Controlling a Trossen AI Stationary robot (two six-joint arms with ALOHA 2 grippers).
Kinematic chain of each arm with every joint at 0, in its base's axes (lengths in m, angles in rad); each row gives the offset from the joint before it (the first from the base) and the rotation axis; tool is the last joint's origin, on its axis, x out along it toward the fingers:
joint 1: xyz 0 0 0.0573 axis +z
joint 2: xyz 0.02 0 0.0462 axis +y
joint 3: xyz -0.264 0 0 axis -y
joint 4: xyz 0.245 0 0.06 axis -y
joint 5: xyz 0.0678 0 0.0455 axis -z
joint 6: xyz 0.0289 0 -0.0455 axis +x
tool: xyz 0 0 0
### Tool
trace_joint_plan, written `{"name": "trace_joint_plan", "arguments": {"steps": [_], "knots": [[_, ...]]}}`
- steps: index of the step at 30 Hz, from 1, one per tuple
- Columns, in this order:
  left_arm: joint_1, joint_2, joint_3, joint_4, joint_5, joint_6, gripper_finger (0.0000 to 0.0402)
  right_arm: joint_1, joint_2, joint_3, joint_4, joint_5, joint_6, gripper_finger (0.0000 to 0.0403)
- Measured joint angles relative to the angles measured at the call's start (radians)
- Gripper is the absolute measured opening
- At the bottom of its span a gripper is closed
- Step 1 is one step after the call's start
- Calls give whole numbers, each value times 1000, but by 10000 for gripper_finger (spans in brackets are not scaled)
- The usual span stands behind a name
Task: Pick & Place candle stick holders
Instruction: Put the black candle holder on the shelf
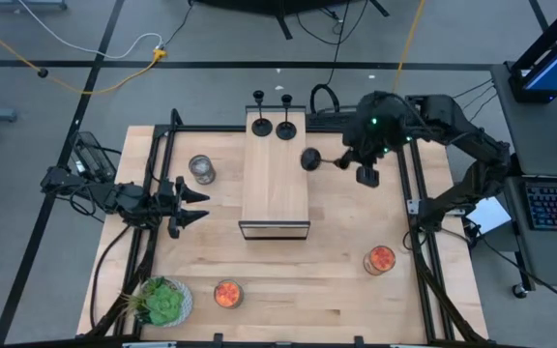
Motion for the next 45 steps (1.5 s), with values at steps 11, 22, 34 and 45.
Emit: {"name": "trace_joint_plan", "arguments": {"steps": [11, 22, 34, 45], "knots": [[0, 0, 0, 0, 0, -18, 250, -93, 45, 1, 375, -101, -32, 0], [0, 0, 0, 0, 0, -18, 250, -151, 166, 0, 359, -162, 40, 0], [0, 0, 0, 0, 0, -48, 250, -216, 216, 0, 370, -248, 94, 0], [2, 0, 0, 1, -28, -52, 250, -235, 215, 0, 350, -268, 120, 0]]}}
